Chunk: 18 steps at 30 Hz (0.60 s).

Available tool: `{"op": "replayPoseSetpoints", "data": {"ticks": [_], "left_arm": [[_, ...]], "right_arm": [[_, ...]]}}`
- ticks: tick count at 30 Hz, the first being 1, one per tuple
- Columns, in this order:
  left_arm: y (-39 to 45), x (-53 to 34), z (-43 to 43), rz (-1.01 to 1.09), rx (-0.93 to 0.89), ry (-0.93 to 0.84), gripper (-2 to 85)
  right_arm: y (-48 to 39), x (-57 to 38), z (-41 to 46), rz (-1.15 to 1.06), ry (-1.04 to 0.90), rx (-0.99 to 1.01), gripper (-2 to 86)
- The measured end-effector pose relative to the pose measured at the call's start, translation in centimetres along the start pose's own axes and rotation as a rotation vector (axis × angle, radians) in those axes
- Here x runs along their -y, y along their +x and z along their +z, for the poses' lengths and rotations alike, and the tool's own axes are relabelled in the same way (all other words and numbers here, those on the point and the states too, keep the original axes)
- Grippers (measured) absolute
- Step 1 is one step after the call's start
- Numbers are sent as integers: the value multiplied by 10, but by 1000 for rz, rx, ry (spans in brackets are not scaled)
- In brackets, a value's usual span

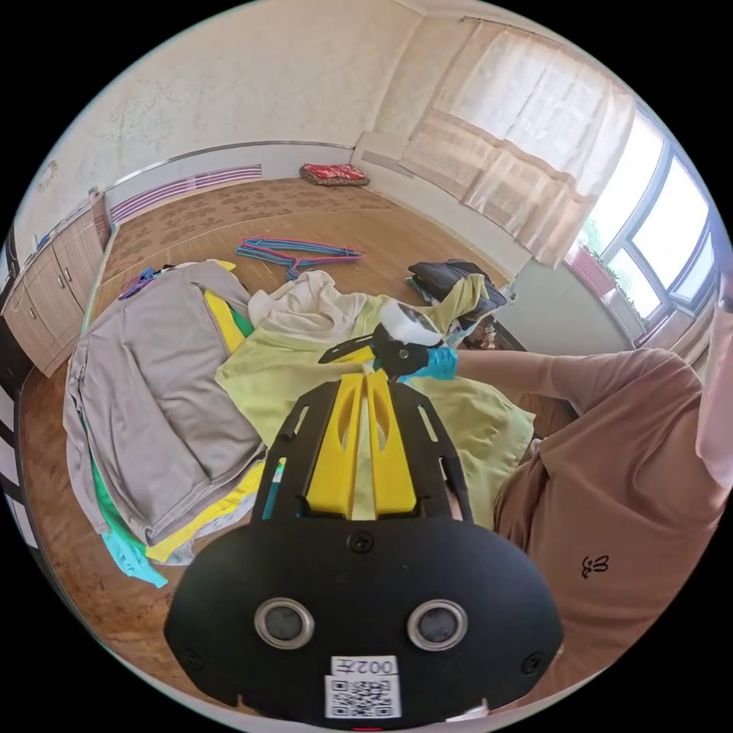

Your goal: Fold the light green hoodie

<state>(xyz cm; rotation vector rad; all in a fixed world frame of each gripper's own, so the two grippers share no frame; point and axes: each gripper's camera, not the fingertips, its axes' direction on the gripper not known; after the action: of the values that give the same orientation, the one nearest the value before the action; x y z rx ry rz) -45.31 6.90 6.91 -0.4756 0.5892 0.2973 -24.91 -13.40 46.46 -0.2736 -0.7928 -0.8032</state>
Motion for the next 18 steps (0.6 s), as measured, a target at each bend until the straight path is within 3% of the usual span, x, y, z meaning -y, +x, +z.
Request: {"op": "replayPoseSetpoints", "data": {"ticks": [13, 18], "left_arm": [[62, 38, 81, 96, 46, -63, 20], [69, 24, 90, 0, 269, -83, 22]], "right_arm": [[-48, -98, -38, 229, 48, -59, 150], [-54, -108, -37, 359, 56, -107, 141]]}}
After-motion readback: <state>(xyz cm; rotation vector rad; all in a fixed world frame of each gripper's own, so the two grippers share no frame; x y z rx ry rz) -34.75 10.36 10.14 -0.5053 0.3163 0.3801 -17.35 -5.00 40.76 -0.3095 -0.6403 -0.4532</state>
